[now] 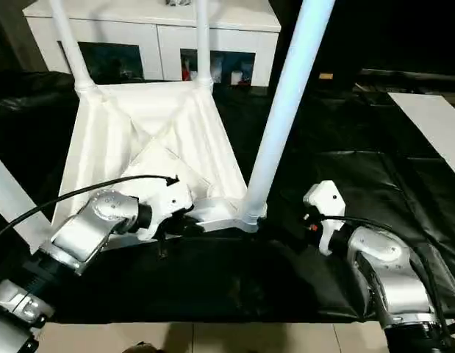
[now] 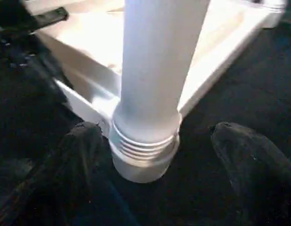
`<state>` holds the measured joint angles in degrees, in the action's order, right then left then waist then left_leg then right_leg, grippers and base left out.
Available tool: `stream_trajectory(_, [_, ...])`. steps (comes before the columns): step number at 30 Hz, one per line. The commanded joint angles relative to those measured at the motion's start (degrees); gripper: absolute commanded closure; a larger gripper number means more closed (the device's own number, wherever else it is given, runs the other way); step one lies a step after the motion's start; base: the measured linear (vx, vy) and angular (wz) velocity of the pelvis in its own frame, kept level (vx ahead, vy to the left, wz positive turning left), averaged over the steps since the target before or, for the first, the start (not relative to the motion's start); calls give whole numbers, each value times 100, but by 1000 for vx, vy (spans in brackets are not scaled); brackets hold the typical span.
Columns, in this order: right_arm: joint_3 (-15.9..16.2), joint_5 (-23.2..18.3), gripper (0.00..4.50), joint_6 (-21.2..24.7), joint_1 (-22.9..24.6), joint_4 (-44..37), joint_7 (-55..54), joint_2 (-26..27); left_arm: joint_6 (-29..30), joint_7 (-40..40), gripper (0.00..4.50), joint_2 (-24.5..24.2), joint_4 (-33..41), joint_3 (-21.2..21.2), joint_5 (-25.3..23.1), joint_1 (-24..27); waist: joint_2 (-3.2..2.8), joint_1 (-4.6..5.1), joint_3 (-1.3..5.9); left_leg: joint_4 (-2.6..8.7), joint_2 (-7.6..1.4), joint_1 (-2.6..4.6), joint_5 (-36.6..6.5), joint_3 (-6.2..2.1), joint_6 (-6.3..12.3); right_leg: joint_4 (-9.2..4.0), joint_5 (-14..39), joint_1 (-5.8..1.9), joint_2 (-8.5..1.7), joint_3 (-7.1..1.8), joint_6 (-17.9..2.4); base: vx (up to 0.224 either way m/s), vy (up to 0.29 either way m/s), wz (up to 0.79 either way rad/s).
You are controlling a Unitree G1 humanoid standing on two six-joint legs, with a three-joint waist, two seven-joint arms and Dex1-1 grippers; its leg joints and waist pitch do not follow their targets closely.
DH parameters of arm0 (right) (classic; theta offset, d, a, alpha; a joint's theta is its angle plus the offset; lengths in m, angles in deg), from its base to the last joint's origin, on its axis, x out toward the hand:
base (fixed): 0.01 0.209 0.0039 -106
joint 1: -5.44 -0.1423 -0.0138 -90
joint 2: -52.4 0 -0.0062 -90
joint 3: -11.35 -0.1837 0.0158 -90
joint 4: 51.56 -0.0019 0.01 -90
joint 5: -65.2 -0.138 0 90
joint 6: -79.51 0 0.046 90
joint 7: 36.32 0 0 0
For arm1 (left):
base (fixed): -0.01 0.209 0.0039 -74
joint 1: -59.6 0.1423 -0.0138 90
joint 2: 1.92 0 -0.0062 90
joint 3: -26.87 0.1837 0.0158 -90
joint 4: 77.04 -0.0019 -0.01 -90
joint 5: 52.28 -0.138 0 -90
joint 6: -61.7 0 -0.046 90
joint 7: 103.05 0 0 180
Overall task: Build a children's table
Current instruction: Rotate leg to tighten
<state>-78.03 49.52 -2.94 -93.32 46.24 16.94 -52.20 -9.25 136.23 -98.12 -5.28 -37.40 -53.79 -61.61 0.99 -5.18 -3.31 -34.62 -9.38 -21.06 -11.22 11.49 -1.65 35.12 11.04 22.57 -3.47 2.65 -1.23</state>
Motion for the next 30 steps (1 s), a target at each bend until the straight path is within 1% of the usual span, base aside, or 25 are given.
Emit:
stream_trajectory(1, [53, -53, 28, 52, -14, -102, 152, -117, -162, 344, 447, 37, 55, 220, 165, 202, 87, -15, 343, 402, -414, 67, -902, -206, 451, -453, 1249, -253, -555, -285, -1142, 0, 0, 0])
stream_trajectory(2, [166, 11, 28, 5, -42, -57, 307, -170, -188, 562, 447, -80, 261, 185, 274, 293, 85, -23, 352, 401, -420, 81, -905, -210, 435, -444, 1303, -247, -553, -280, -1130, 0, 0, 0])
stream_trajectory(3, [188, 27, 28, -4, -50, -47, 329, -174, -201, 602, 447, -108, 298, 185, 285, 309, 77, -16, 345, 409, -423, 70, -882, -206, 438, -443, 1306, -240, -548, -284, -1127, 0, 0, 0])
stream_trajectory(4, [258, 92, 28, -45, -83, -4, 376, -179, -250, 746, 447, -212, 409, 205, 309, 357, 69, -22, 353, 405, -424, 81, -878, -204, 438, -439, 1287, -233, -545, -282, -1132, 0, 0, 0])
stream_trajectory(5, [292, 152, 28, -87, -110, 41, 386, -166, -298, 824, 447, -279, 455, 236, 296, 383, 93, -15, 350, 406, -420, 70, -852, -206, 444, -426, 1285, -230, -544, -279, -1137, 0, 0, 0])
stream_trajectory(6, [321, 202, 28, -125, -138, 88, 390, -149, -332, 854, 447, -326, 480, 252, 275, 401, 78, -20, 352, 405, -421, 72, -881, -202, 450, -432, 1297, -227, -545, -279, -1132, 0, 0, 0])
stream_trajectory(8, [417, 273, 28, -180, -200, 172, 457, -140, -402, 922, 447, -419, 516, 267, 249, 439, 74, -1, 345, 415, -421, 74, -943, -206, 414, -440, 1384, -220, -542, -275, -1110, 0, 0, 0])
stream_trajectory(9, [472, 282, 28, -202, -218, 193, 512, -144, -423, 945, 447, -443, 524, 261, 250, 452, 93, 7, 340, 421, -421, 77, -976, -209, 382, -438, 1453, -215, -541, -277, -1102, 0, 0, 0])
stream_trajectory(10, [538, 295, 28, -218, -237, 210, 588, -142, -448, 964, 447, -462, 524, 246, 243, 462, 87, 11, 344, 422, -418, 74, -978, -210, 377, -441, 1460, -221, -542, -278, -1095, 0, 0, 0])
stream_trajectory(11, [570, 303, 28, -227, -242, 213, 625, -144, -457, 968, 447, -468, 522, 241, 239, 463, 101, 10, 345, 421, -421, 83, -985, -204, 370, -448, 1442, -215, -541, -283, -1088, 0, 0, 0])
stream_trajectory(12, [673, 322, 28, -244, -254, 212, 760, -152, -487, 968, 447, -484, 507, 224, 218, 458, 95, 8, 346, 421, -420, 77, -980, -209, 369, -440, 1423, -219, -542, -283, -1089, 0, 0, 0])
stream_trajectory(14, [805, 341, 28, -261, -281, 228, 936, -188, -508, 973, 447, -494, 479, 191, 194, 436, 100, 6, 359, 415, -420, 75, -935, -205, 382, -428, 1285, -226, -543, -285, -1113, 0, 0, 0])
stream_trajectory(15, [831, 351, 28, -280, -294, 253, 973, -194, -514, 975, 447, -496, 471, 184, 190, 430, 119, -7, 365, 410, -422, 81, -882, -201, 409, -418, 1204, -225, -545, -284, -1127, 0, 0, 0])
stream_trajectory(17, [857, 367, 28, -314, -320, 309, 1012, -189, -524, 978, 447, -498, 461, 174, 189, 421, 109, -24, 362, 412, -429, 83, -857, -198, 427, -412, 1133, -219, -545, -285, -1174, 0, 0, 0])
stream_trajectory(21, [871, 410, 28, -402, -497, 531, 974, -78, -561, 982, 447, -496, 424, 177, 186, 399, 114, -13, 360, 416, -421, 80, -928, -202, 375, -419, 1246, -222, -544, -281, -1170, 0, 0, 0])
stream_trajectory(22, [864, 397, 28, -406, -529, 558, 965, -49, -559, 983, 447, -498, 434, 180, 187, 405, 126, -10, 362, 414, -419, 81, -926, -200, 372, -419, 1252, -222, -543, -280, -1171, 0, 0, 0])
stream_trajectory(25, [847, 360, 28, -393, -558, 569, 966, -13, -563, 986, 447, -499, 446, 183, 182, 418, 115, -21, 371, 411, -425, 85, -840, -199, 389, -399, 1106, -223, -541, -285, -1189, 0, 0, 0])
stream_trajectory(26, [848, 345, 46, -391, -566, 572, 973, -8, -563, 994, 449, -499, 449, 178, 176, 423, 119, -21, 374, 410, -425, 80, -813, -199, 404, -391, 1032, -229, -542, -283, -1200, 0, 0, 0])
stream_trajectory(27, [851, 338, 46, -391, -576, 580, 975, -4, -561, 1000, 449, -496, 449, 174, 171, 427, 125, -22, 376, 406, -424, 80, -800, -197, 413, -388, 998, -231, -543, -283, -1209, 0, 0, 0])
stream_trajectory(30, [873, 315, 83, -404, -590, 625, 1022, 0, -556, 1014, 450, -498, 445, 169, 162, 435, 120, -21, 370, 408, -424, 81, -853, -198, 404, -401, 1088, -231, -547, -283, -1205, 0, 0, 0])
